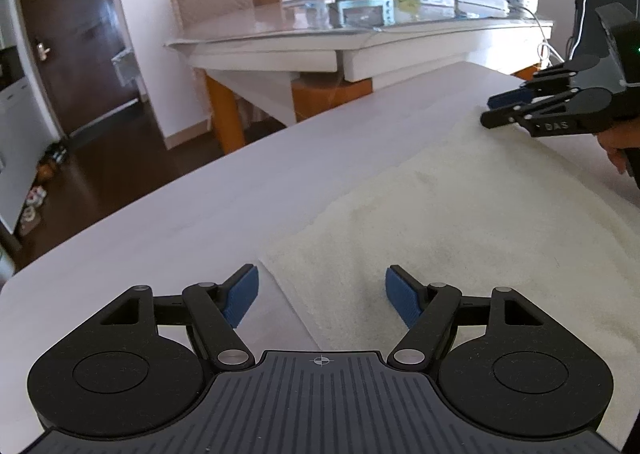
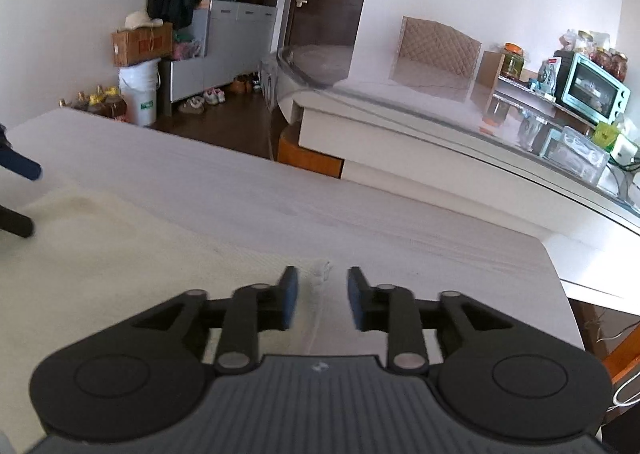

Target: Fold towel

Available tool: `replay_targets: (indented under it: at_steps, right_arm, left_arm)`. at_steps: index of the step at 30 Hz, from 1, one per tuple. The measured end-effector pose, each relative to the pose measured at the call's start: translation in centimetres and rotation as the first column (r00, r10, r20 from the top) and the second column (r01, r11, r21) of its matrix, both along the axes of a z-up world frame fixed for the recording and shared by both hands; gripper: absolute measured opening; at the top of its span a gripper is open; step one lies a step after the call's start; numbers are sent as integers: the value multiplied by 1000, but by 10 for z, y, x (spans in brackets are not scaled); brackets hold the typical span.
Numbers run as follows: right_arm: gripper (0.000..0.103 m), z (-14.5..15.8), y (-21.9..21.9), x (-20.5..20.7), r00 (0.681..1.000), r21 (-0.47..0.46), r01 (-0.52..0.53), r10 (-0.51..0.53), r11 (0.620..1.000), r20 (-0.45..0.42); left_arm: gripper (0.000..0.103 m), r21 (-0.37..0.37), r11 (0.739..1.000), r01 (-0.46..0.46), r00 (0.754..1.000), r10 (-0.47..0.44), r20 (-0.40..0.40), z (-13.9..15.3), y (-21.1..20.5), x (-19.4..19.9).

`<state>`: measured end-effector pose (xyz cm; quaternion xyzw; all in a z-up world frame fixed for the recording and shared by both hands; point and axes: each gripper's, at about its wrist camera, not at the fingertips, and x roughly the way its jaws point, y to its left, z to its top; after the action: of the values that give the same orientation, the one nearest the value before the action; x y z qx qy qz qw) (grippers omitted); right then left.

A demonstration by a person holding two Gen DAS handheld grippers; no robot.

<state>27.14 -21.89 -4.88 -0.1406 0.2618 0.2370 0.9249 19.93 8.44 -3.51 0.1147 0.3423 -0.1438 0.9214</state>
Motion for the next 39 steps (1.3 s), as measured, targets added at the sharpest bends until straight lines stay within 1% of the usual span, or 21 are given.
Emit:
replay_targets:
  at_steps: [3, 6, 9, 12, 14, 15, 17, 19, 22, 26, 30, 31, 33, 37, 39]
  right_arm:
    - [43, 11, -13, -24, 1000, 34, -31, 31, 999, -5]
    - [47, 17, -24, -53, 997, 47, -80, 80, 996, -5]
    - [47, 21, -36, -89, 991, 62, -133, 134, 989, -1]
    - [48, 27, -47, -126, 976, 52, -219, 218, 974, 22]
    - [50, 29, -52, -148, 959, 15, -282, 282, 959, 35]
    - [52, 29, -55, -163, 947, -24, -319, 320, 948, 39]
    - [52, 25, -59, -183, 930, -88, -362, 366, 928, 32]
    - [53, 20, -61, -194, 925, -134, -373, 379, 918, 22]
    - [53, 10, -62, -207, 925, -219, -369, 381, 903, 10]
    - [52, -5, -57, -220, 916, -346, -364, 399, 865, 32]
    - [50, -21, -45, -228, 892, -489, -357, 446, 796, 74]
    - [49, -24, -44, -230, 888, -507, -356, 453, 785, 79]
    - [44, -28, -41, -232, 881, -520, -358, 465, 776, 88]
    - [40, -24, -42, -232, 879, -500, -355, 464, 790, 108]
    - [33, -22, -43, -230, 877, -494, -361, 468, 791, 109]
  left_arm:
    - [77, 22, 999, -35, 999, 35, 1, 0, 3, -2]
    - [79, 69, 996, -59, 998, 59, 7, -6, 4, -2]
    - [79, 36, 995, -88, 996, 88, 7, -3, 10, -6]
    - [79, 28, 997, -72, 997, 72, 29, 6, 8, -22]
    - [79, 27, 999, -21, 999, 20, 40, 13, 3, -42]
    - [80, 25, 1000, -5, 999, 4, 40, 15, 1, -49]
    - [81, 21, 999, 27, 999, -28, 41, 17, -2, -60]
    - [84, 19, 997, 70, 997, -70, 40, 18, -6, -78]
    - [84, 15, 991, 134, 990, -134, 39, 20, -12, -105]
    - [84, 21, 990, 140, 990, -141, 25, 15, -18, -115]
    - [85, 1, 992, 124, 992, -124, 13, 11, -19, -118]
    - [85, -5, 993, 119, 993, -119, 12, 11, -19, -118]
    - [85, -9, 994, 113, 993, -113, 15, 11, -19, -119]
    - [85, -15, 994, 105, 994, -105, 15, 11, -20, -119]
    - [85, -13, 995, 102, 995, -102, 18, 11, -19, -122]
